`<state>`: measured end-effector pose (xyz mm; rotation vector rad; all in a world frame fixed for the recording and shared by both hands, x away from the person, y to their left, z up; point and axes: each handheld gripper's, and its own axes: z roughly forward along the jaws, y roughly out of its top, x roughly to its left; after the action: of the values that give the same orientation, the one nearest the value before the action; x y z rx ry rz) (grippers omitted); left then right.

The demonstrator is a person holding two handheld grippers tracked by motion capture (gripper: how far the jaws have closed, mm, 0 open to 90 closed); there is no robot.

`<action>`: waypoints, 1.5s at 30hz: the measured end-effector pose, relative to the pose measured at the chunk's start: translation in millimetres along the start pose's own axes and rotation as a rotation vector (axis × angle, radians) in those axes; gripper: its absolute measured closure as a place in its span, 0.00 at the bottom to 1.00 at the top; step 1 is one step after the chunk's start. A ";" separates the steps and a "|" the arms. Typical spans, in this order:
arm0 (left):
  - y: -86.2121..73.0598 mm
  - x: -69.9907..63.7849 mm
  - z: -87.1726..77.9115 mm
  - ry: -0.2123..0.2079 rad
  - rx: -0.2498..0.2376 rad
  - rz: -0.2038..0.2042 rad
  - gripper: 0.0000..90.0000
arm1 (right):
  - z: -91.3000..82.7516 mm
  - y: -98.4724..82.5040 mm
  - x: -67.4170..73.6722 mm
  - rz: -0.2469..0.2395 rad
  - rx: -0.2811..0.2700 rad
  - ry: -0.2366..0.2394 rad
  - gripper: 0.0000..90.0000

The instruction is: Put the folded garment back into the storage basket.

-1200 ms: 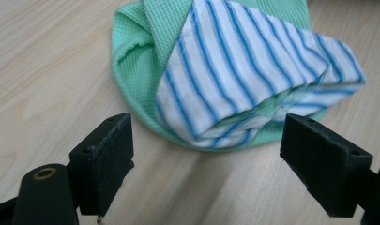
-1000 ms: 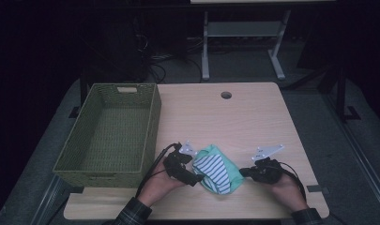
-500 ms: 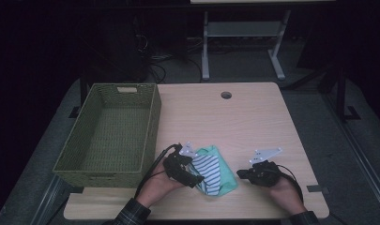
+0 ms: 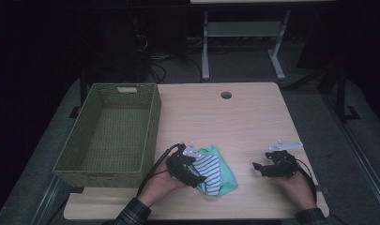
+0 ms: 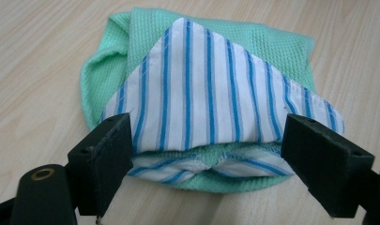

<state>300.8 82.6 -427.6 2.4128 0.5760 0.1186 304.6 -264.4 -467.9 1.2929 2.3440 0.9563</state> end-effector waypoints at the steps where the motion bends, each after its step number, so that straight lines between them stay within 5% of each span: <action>1: 0.6 -0.9 1.4 -0.001 -0.007 -0.005 0.18 | 0.1 -0.8 -3.6 0.005 0.003 -0.011 0.29; 9: 1.3 0.9 13.7 0.004 0.031 0.043 0.17 | 1.4 -5.9 -21.7 0.074 0.011 -0.110 0.21; 23: -4.8 -0.3 26.9 -0.013 0.094 0.113 0.14 | 4.4 -6.9 -22.1 0.072 -0.004 -0.104 0.16; 28: -5.9 -4.8 30.3 0.016 0.117 0.148 0.14 | 4.7 -10.3 -21.9 0.075 -0.035 -0.108 0.16; 35: -6.9 -4.1 30.3 0.011 0.118 0.134 0.15 | 5.7 -13.5 -22.1 0.071 -0.068 -0.109 0.15; 39: -6.3 -4.6 28.9 0.007 0.129 0.127 0.20 | 5.8 -13.8 -22.0 0.073 -0.071 -0.109 0.15; 45: -6.3 -3.3 23.6 0.008 0.125 0.134 0.43 | 5.9 -13.8 -22.2 0.069 -0.070 -0.109 0.15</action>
<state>300.8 72.0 -449.8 2.5734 0.4360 0.1538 311.3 -285.6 -482.8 1.3703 2.1777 0.9546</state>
